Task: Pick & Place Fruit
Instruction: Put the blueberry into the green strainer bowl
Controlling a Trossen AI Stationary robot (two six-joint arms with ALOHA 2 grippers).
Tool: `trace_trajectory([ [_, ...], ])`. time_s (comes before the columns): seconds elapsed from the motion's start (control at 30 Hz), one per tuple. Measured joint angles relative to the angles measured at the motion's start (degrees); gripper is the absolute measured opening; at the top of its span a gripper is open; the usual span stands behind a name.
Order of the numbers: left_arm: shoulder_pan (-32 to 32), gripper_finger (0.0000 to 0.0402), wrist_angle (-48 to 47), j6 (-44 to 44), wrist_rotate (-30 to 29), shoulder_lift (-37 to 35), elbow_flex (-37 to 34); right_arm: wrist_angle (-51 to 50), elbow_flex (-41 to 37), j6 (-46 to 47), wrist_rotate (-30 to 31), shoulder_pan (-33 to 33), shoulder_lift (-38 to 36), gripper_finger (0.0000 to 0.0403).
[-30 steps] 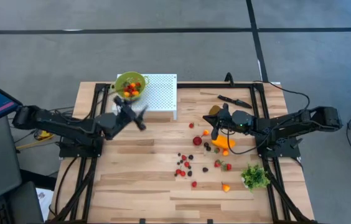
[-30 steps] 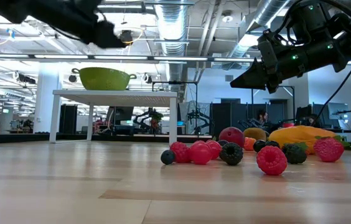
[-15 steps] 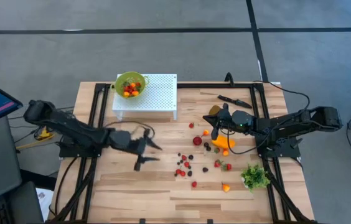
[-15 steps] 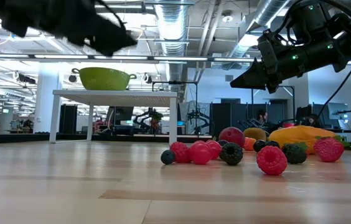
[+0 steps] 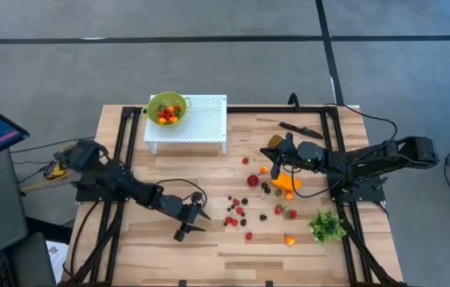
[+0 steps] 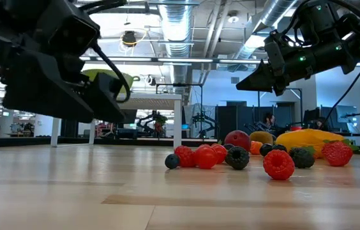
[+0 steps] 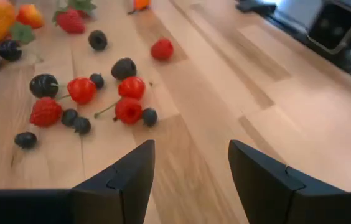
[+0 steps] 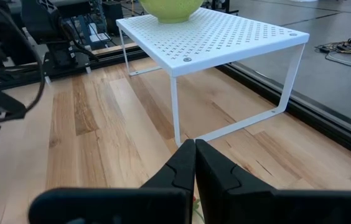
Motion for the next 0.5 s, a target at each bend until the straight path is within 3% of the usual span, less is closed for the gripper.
trace_trajectory([
  [0.2,0.0,0.0191,4.78,-2.67,-3.12,5.96,1.3,-0.01,0.0,0.0,0.0,0.02,-0.02,0.0006],
  [0.5,0.04,0.0189,5.17,-3.62,-3.36,13.72,7.16,0.0,0.0,0.0,0.0,0.02,-0.02,0.0006],
])
